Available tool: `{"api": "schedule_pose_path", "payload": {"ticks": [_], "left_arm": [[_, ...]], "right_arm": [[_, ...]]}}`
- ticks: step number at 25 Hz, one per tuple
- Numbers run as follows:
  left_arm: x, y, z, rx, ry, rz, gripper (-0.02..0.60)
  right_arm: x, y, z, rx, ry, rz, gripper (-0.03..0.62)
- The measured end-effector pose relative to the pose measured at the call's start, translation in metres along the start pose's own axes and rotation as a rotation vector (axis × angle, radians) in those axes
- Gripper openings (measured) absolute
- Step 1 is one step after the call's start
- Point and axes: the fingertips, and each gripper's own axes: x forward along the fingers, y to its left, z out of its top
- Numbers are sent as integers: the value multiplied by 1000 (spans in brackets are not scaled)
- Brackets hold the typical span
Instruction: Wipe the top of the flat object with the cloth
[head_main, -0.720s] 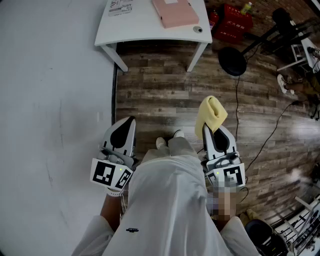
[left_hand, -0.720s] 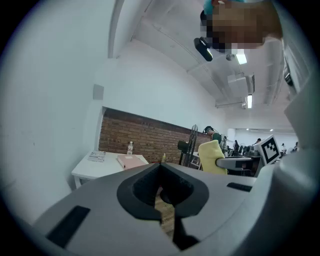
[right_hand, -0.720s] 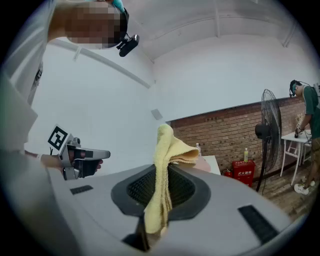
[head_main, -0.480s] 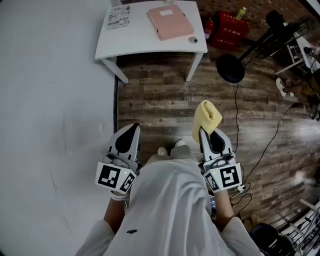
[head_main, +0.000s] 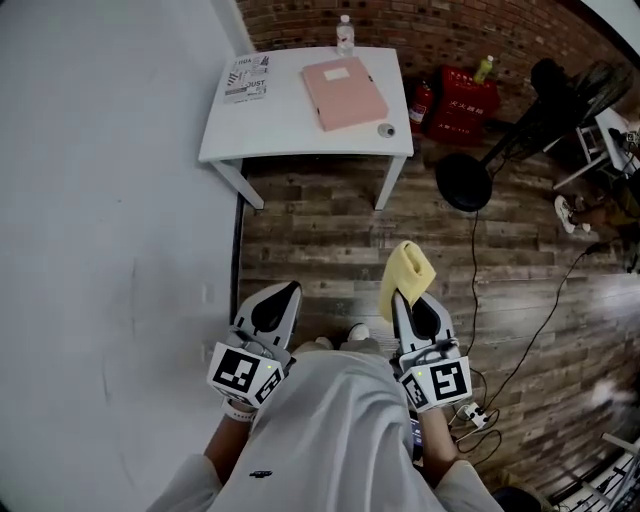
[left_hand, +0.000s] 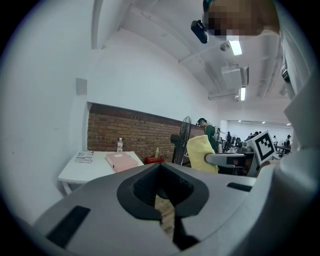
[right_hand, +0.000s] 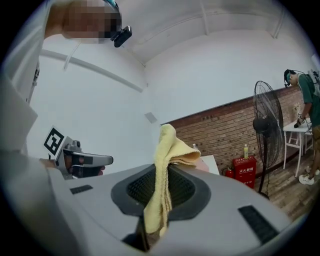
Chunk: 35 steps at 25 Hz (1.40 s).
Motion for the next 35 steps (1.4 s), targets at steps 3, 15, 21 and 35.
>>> {"api": "schedule_pose_path", "payload": {"ticks": [3,15,21,35], "left_arm": [[15,-7,0,3,9,4,10],[58,-38,-9,-21,58,19,11],[76,-7,-1,-14,67,52,11],[174,139,52,-62,11,-24,11]], "right_arm": [[-3,-13,-3,2,2,-1,60],[-10,-67,-13,73,1,-1,61],[29,-70,-19,39,54,49,60],[206,-76,39,-2,30,31,61]]}}
